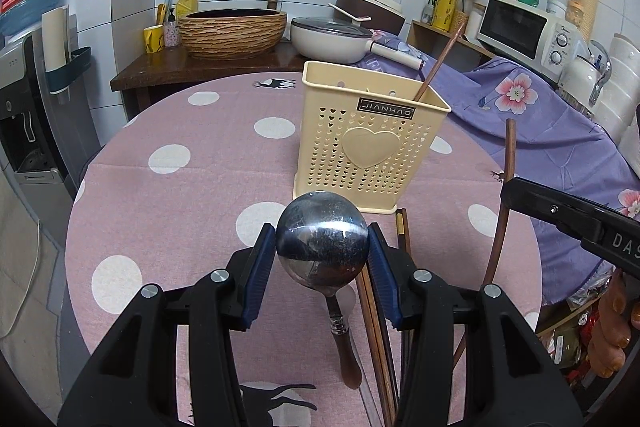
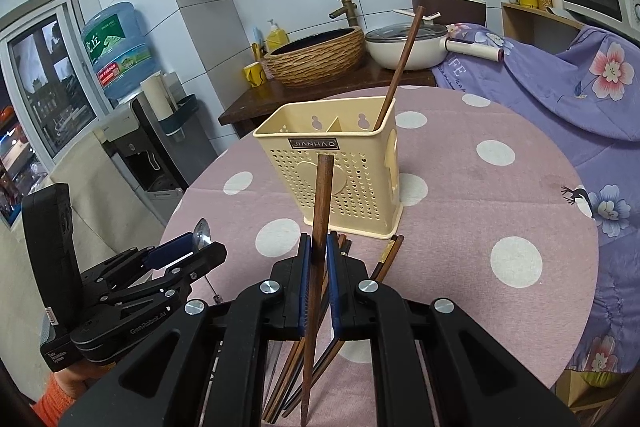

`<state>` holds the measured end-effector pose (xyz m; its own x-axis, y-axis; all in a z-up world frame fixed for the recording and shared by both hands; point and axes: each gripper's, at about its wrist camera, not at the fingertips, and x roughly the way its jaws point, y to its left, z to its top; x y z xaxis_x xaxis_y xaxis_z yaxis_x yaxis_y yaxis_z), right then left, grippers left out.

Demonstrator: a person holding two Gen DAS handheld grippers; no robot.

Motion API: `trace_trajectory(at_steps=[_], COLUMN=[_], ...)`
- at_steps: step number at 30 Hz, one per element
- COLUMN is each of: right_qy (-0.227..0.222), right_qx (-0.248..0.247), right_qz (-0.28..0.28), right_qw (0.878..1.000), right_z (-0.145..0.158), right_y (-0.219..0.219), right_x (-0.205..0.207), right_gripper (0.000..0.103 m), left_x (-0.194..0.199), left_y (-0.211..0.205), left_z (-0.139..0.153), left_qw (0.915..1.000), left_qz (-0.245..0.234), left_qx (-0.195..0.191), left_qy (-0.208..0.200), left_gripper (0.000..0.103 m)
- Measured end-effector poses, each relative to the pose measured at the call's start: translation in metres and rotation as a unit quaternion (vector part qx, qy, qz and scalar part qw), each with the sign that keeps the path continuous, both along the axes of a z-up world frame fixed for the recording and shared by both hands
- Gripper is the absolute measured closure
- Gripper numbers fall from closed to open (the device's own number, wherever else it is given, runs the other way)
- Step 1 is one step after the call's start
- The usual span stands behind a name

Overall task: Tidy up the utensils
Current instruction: 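Carry the spoon with the left tool over the basket while the right tool carries the chopstick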

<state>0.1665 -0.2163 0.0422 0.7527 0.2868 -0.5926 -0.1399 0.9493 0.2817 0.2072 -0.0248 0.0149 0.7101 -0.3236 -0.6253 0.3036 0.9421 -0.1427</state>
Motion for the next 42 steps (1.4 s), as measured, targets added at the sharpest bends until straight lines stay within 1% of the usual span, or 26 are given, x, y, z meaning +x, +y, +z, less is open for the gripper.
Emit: trace_trajectory(at_steps=[10,20,29,33,35,37,39,42], right_qy=[-0.032,-0.048,-0.073,-0.085,-0.099,-0.115,-0.136,-0.165], right_qx=[-0.026,-0.024,-0.011,-0.004,-0.001,0.002,-0.005,-0.018], right_qz=[0.008,0.009,0.008,0.008,0.005,0.001,-0.003,-0.009], right_qw=[0.999,0.999,0.997,0.996,0.995,0.993,0.991,0.986], right_z=[0.015,0.027,0.051,0.068,0.081,0.095,0.114,0.140], right_y=[0.009,0.008,0.005,0.001,-0.002,-0.005,-0.004,-0.002], right_x=[-0.010,-0.010,-0.003,0.004,0.008,0.012,0.018,0.029], right_gripper=[0.095,0.095,0.095,0.095,0.095,0.095,0.095,0.095], left_x=[0.000,0.004,0.009,0.015,0.018,0.023,0.029,0.039], left_y=[0.000,-0.002,-0.008,-0.009,-0.011,-0.013,-0.014,-0.018], left_z=[0.012,0.025,0.048,0.066,0.079,0.094,0.112,0.143], left_qw=[0.9999,0.9996,0.9987,0.9980,0.9974,0.9964,0.9951,0.9916], left_qz=[0.001,0.000,-0.008,-0.015,-0.019,-0.023,-0.024,-0.021], left_qx=[-0.002,-0.005,-0.004,-0.007,-0.007,-0.008,-0.008,-0.002], left_qy=[-0.015,-0.028,-0.049,-0.061,-0.070,-0.081,-0.096,-0.127], left_gripper=[0.056,0.056,0.056,0.056,0.056,0.056,0.056,0.056])
